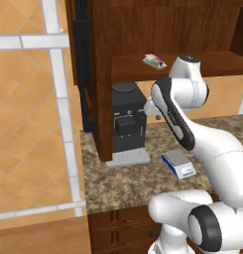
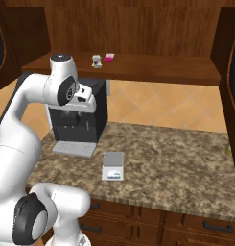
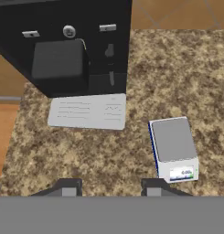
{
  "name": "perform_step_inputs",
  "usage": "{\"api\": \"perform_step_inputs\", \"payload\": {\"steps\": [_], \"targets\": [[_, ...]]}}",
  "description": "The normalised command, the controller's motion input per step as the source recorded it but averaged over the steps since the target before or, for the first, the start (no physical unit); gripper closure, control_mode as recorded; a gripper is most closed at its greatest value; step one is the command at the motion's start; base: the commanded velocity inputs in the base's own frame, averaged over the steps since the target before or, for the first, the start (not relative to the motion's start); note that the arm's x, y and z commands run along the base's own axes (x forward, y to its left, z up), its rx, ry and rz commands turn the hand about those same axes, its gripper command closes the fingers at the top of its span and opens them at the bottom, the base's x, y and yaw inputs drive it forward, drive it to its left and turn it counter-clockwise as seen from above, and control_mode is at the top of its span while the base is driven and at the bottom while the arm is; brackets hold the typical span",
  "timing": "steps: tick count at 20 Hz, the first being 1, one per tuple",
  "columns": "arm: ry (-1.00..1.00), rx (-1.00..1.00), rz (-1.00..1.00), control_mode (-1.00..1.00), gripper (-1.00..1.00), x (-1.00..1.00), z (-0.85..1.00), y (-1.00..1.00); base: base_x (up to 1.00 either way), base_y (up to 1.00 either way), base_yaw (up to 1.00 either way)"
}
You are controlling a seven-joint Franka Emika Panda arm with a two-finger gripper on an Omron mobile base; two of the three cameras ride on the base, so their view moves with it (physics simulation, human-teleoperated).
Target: Pick the bar and place it on the digital scale for weighing, and close the cabinet.
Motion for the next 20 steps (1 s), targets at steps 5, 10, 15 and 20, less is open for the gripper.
{"api": "perform_step_inputs", "payload": {"steps": [5, 10, 15, 20], "targets": [[0.01, 0.0, 0.02, -1.0, -1.0, -0.55, -0.01, 0.0, 0.0, 0.0, 0.0], [-0.3, 0.0, 0.15, -1.0, -1.0, -0.84, 0.15, -0.01, 0.0, 0.0, 0.0], [-0.62, 0.0, 0.08, -1.0, -1.0, -0.7, 0.96, -0.2, 0.0, 0.0, 0.0], [-0.19, 0.0, 0.01, -1.0, -1.0, -0.33, 1.0, -0.15, 0.0, 0.0, 0.0]]}}
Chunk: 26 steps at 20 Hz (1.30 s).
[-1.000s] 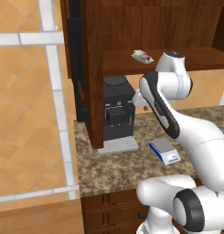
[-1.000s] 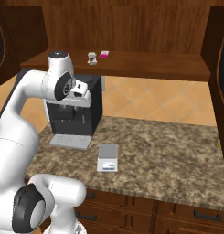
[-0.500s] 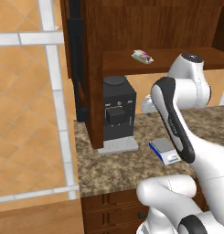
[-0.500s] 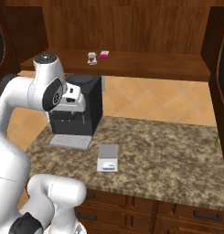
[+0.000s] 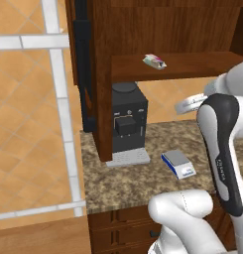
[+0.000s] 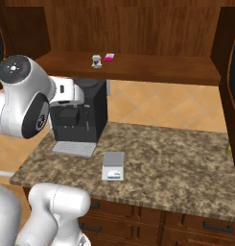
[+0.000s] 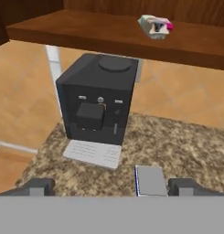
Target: Pick the bar and place it on the digital scale for weighing, and close the cabinet.
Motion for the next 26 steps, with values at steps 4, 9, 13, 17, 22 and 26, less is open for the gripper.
{"api": "perform_step_inputs", "payload": {"steps": [4, 9, 13, 17, 22, 26], "targets": [[-0.05, 0.0, 0.0, -1.0, -1.0, 0.0, 0.85, -0.03, 0.0, 0.0, 0.0], [-0.09, 0.0, -0.01, -1.0, -1.0, 0.08, 0.64, -0.03, 0.0, 0.0, 0.0], [-0.16, 0.0, 0.0, -1.0, -1.0, 0.36, 0.2, -0.01, 0.0, 0.0, 0.0], [0.06, 0.0, 0.0, -1.0, -1.0, 0.7, -0.05, -0.09, 0.0, 0.0, 0.0], [0.07, 0.0, 0.0, -1.0, -1.0, 0.7, -0.01, -0.1, 0.0, 0.0, 0.0], [0.03, 0.0, 0.02, -1.0, -1.0, 0.64, -0.01, -0.09, 0.0, 0.0, 0.0]]}}
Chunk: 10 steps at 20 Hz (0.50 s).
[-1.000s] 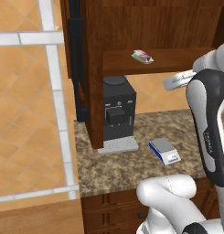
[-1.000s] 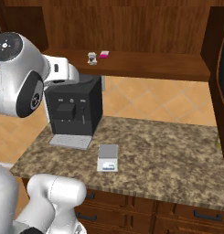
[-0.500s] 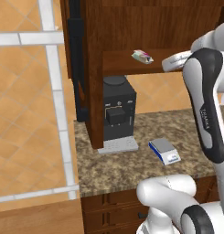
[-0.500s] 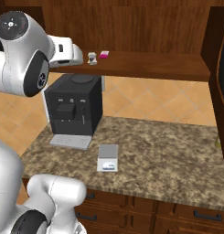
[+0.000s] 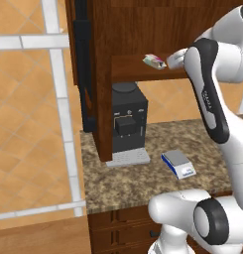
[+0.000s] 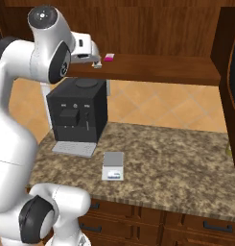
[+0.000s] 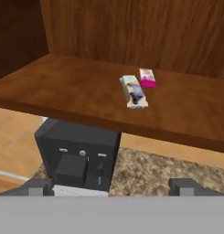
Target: Pick the bar and place it on the digital scale for weighing, and close the cabinet.
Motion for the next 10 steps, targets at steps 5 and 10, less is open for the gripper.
{"api": "perform_step_inputs", "payload": {"steps": [5, 10], "targets": [[0.0, 0.0, 0.03, -1.0, -1.0, 0.5, -0.07, 0.0, 0.0, 0.0, 0.0], [0.0, 0.0, 0.0, -1.0, -1.0, 0.53, -0.05, 0.0, 0.0, 0.0, 0.0]]}}
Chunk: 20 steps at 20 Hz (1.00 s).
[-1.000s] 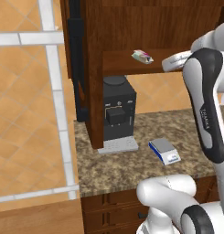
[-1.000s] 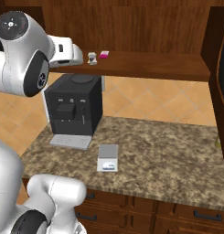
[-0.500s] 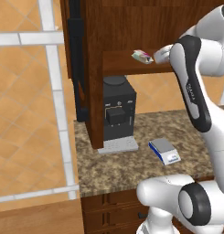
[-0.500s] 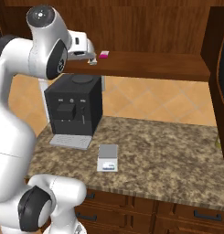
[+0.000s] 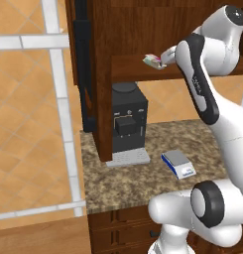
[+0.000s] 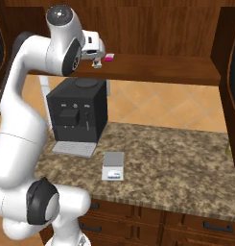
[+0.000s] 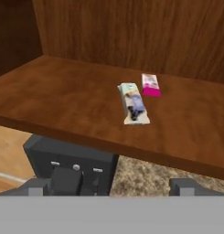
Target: Pick the bar and place it on the digital scale for weighing, and close the cabinet.
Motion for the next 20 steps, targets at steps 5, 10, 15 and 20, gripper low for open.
{"api": "perform_step_inputs", "payload": {"steps": [5, 10, 15, 20], "targets": [[0.0, 0.0, 0.01, -1.0, -1.0, 0.44, -0.1, 0.04, 0.0, 0.0, 0.0], [0.01, 0.0, 0.0, -1.0, -1.0, 0.51, -0.29, 0.0, 0.0, 0.0, 0.0], [0.0, 0.0, 0.0, -1.0, -1.0, 0.51, -0.28, 0.0, 0.0, 0.0, 0.0], [0.0, 0.0, 0.0, -1.0, -1.0, 0.36, -0.16, 0.0, 0.0, 0.0, 0.0]]}}
